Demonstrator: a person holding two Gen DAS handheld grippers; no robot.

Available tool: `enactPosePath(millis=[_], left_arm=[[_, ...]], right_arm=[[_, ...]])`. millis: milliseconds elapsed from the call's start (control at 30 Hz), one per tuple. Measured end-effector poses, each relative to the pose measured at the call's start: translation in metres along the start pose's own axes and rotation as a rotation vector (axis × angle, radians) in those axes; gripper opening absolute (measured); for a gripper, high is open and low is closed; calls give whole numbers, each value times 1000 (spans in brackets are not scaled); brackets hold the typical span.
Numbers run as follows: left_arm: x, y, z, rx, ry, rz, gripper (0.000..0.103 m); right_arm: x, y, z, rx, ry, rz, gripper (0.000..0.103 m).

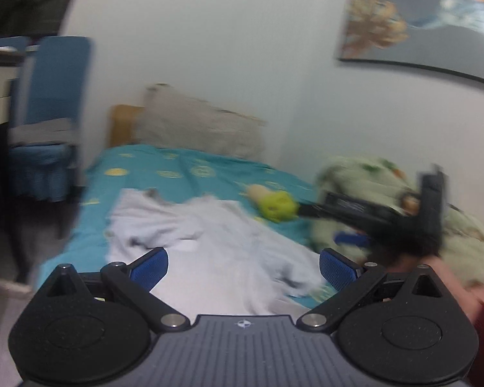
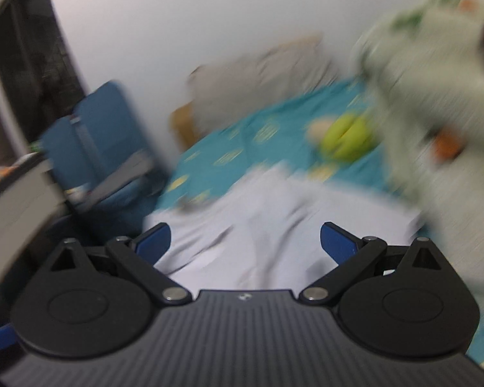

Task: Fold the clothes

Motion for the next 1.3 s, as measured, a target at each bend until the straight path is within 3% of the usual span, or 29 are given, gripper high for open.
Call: enactPosePath(millis=[100, 233, 300, 367, 400, 533, 633, 700, 800, 1000, 1167, 1300], left_arm=[[-17, -3, -6, 14, 79, 82, 101], [-38, -7, -20, 9, 183, 134, 101], [-51, -8, -28, -1, 215, 164, 101], [-66, -8, -35, -6, 229, 211, 101], [-73, -9, -39, -9, 232, 237, 101], [-100, -9, -56, -29, 237, 326, 101], [-109, -8, -70, -46, 249, 363, 101], [-111, -9, -77, -61, 252, 379, 101], [-111, -10, -80, -73, 256, 387, 101], [-115, -11, -73, -57, 294, 426, 101], [-117, -11, -71, -62, 316, 463, 101], [-117, -13, -72, -66, 326, 473, 101]], right_arm=[[-14, -4, -34, -126, 174, -59, 100], [-31, 6, -104, -218, 280, -135, 98], [-34, 12, -150, -253, 283, -202, 94], [-40, 13, -193, -292, 275, -240, 81], [-45, 13, -213, -312, 256, -247, 79], [-53, 8, -268, -333, 204, -278, 81], [-61, 11, -279, -280, 207, -276, 80], [-64, 15, -282, -256, 180, -257, 58], [-64, 16, -283, -266, 143, -261, 49], [-52, 4, -254, -298, 190, -333, 49], [-66, 4, -260, -360, 297, -333, 51], [-75, 10, -283, -380, 244, -372, 54]])
Point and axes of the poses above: each gripper's, at about its wrist camera, not at the fingertips, and z roughly against the way its jaws point, x to its right, y to its top, the point moved 1 cm from there along -z, roughly the way its jaws point, and after that the axes turned 14 degrees about -x, right-handed, at the moved point
